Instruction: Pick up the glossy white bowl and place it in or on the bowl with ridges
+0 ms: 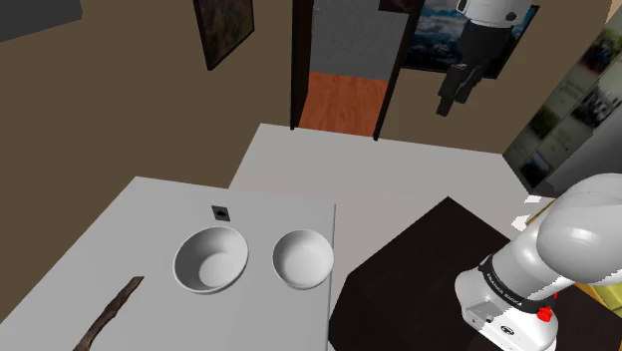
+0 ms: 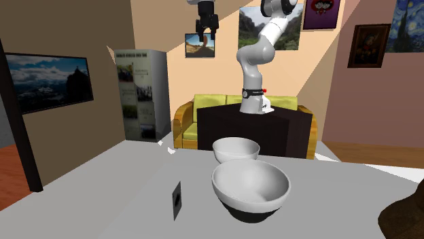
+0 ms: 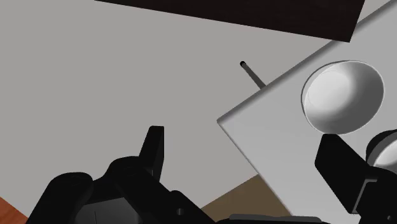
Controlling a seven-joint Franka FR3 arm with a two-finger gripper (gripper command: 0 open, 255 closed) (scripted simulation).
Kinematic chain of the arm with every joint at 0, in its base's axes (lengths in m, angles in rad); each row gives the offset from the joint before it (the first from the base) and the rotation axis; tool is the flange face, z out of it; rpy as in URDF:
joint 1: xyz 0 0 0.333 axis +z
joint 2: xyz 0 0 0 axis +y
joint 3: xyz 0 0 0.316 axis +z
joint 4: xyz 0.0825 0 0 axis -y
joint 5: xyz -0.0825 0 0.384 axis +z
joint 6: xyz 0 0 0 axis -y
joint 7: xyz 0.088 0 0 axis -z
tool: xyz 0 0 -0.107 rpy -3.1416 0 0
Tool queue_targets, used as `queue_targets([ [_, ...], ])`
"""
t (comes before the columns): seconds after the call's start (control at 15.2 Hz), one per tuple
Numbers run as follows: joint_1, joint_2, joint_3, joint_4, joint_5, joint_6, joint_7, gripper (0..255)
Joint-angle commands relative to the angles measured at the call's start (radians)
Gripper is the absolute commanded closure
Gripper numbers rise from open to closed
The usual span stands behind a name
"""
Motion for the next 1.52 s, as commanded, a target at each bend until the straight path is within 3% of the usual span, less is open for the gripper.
queue_targets([
  [0.0, 0.0, 0.0, 0.0, 0.0, 0.0, 0.0, 0.0, 0],
  [0.73, 0.074, 0.137, 0.119, -0.224, 0.102, 0.365, 0.123, 0],
  [1.45, 0.143, 0.497, 0.252, -0.275, 0.172, 0.786, 0.25, 0],
])
